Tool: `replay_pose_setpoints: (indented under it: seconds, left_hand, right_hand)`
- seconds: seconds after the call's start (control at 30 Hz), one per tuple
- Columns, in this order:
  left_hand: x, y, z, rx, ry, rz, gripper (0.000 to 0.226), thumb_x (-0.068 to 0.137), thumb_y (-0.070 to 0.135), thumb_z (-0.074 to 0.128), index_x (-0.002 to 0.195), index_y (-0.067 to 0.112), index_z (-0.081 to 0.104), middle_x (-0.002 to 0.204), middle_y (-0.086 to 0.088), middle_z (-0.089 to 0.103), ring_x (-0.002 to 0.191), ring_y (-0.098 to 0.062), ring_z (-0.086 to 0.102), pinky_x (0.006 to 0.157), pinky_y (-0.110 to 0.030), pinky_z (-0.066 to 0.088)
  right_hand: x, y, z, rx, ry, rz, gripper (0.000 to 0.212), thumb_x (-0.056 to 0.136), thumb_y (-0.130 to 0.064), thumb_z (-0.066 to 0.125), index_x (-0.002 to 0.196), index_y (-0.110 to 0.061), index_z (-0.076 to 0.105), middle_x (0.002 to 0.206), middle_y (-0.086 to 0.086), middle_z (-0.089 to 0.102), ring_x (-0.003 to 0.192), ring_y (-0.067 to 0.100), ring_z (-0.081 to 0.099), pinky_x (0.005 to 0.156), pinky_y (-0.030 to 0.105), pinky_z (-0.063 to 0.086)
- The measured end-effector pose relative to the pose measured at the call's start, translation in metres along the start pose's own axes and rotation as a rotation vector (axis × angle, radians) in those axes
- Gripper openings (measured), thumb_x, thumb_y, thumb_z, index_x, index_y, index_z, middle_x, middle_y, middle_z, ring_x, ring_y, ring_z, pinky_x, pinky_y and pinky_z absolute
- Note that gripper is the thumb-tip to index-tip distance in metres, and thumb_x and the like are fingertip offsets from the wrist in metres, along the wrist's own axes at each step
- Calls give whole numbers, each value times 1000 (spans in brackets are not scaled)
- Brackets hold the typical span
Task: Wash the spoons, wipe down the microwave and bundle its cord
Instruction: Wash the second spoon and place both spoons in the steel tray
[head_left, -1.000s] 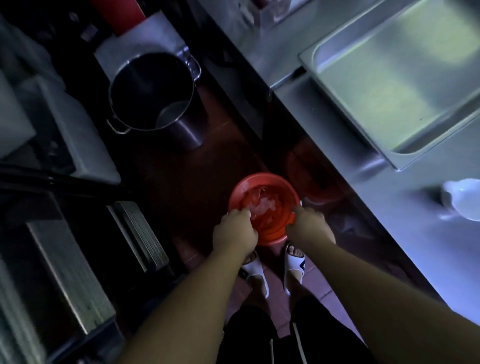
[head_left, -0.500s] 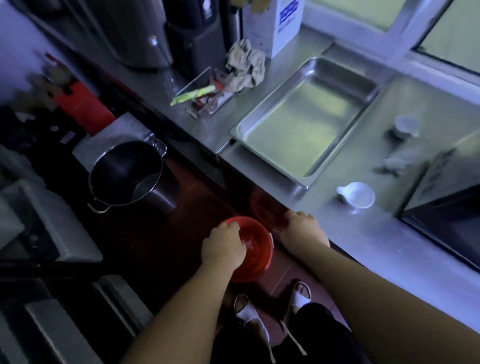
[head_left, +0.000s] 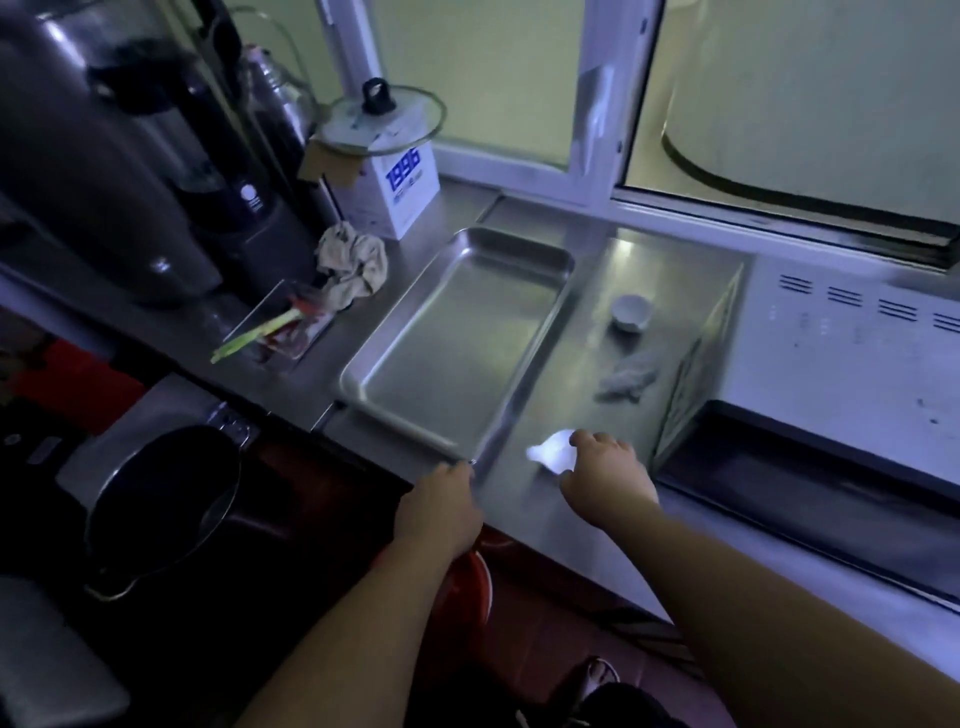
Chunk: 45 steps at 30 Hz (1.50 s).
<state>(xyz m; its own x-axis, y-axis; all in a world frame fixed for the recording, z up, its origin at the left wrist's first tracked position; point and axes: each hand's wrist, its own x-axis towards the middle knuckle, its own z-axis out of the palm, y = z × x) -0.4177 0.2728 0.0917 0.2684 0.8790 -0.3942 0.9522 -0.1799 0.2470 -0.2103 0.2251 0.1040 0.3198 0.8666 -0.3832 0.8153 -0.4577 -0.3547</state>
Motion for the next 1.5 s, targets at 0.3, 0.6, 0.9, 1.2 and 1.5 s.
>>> replay_pose_setpoints:
  seconds: [0.3,0.6,0.9,1.2,1.5]
  left_hand:
    - [34,87,0,56,-16,122,30,88,27,54,118,27,59,123,-1,60,111,-31,60,87,-41,52]
    - [102,102,0,199,-27,237,29,89,27,53,117,21,58,119,-1,58,108,-32,58,86,-43,51]
    - [194,93,-12,199,97,377,26,90,35,51,111,23,58,117,-2,59,108,-34,58,86,-44,49]
    - [260,85,-15,183,122,465,31,90,34,58,120,24,63,117,0,61,108,-30,60,86,-43,48]
    - [292,84,-8,195,151,509,34,82,30,63,115,23,67,112,-3,66,99,-33,63,79,-44,51]
  right_hand:
    - [26,45,-30,171,-21,109,49,94,-23,48,141,-15,43,140,12,48,129,34,40,101,43,44]
    - [79,44,-25,241,-27,245,47,94,-25,48,140,-18,42,137,8,44,126,31,45,102,42,45]
    - [164,45,-27,268,14,423,53,92,-31,50,142,-20,39,149,13,39,130,39,39,102,43,43]
    - [249,55,-27,201,62,520,59,92,-31,55,146,-18,36,151,10,34,135,36,36,106,46,39]
    - [283,86,13,73,-32,480,41,86,-13,55,127,-12,49,134,17,45,124,41,45,102,46,47]
